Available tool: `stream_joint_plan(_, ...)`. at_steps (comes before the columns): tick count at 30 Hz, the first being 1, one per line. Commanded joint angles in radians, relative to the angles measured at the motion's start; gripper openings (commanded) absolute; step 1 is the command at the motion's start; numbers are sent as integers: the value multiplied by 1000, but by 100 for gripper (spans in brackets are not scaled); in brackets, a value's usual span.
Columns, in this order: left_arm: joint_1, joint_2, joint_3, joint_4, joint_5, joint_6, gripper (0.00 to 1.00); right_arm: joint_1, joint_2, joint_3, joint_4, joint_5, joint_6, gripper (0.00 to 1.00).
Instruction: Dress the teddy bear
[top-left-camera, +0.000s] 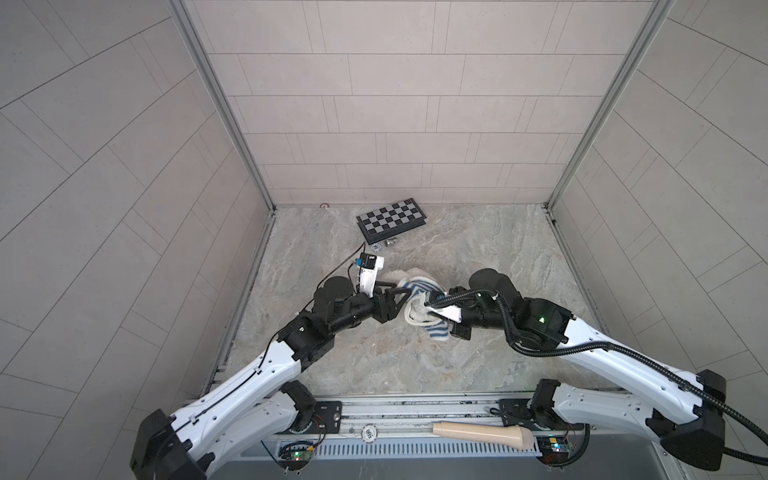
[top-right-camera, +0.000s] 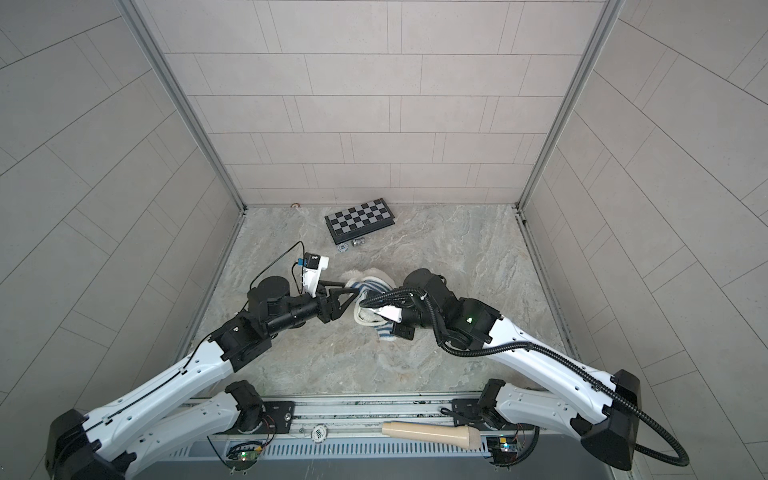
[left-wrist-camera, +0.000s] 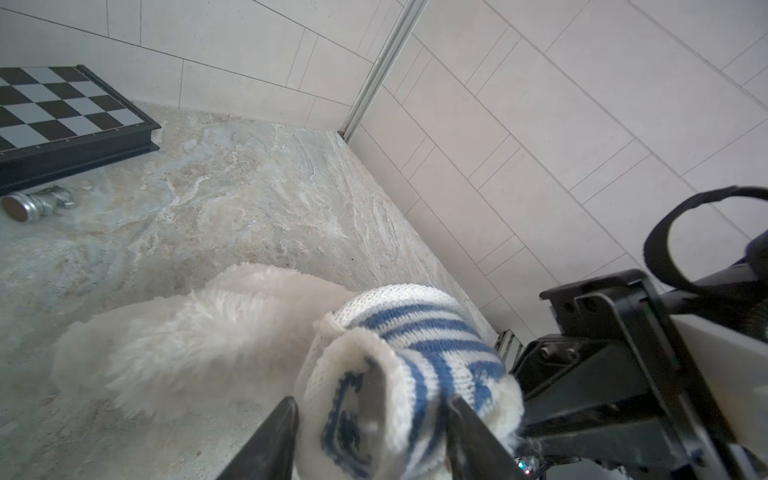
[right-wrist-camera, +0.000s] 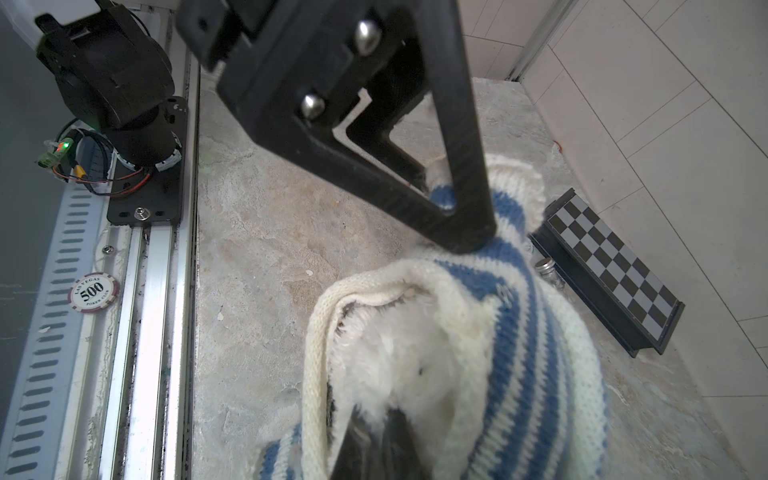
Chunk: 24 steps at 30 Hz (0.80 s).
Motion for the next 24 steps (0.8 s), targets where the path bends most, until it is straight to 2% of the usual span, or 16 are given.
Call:
stream_joint_plan(1, -2, 19, 43, 76, 26, -5, 37, 8, -4, 10, -3, -10, -39, 0)
stream_joint_plan(3, -2, 23, 49, 91, 30, -13, 23, 13, -1, 14, -12, -1, -40, 0)
stream_joint_plan(5, -2, 26, 60, 86, 21, -13, 14, 16, 4, 13, -16, 5, -44, 0)
stream_joint_plan(9, -2, 35, 74, 93, -11, -34, 4, 45, 38, 29, -45, 32, -64, 0)
stream_joint_plan(12, -2, 54, 90, 84, -45, -64, 0, 71, 60, 40, -66, 51, -81, 0)
stream_joint_plan(15, -2, 97, 131, -8, -94, -60, 0, 95, 54, 35, -66, 53, -93, 0)
stream_joint_plan(19, -4, 130, 122, 17, -106, -87, 0, 110, 54, 36, -80, 56, -104, 0)
stream_joint_plan(24, -4, 166, 130, -33, -173, -103, 0, 140, 50, 34, -87, 34, -125, 0)
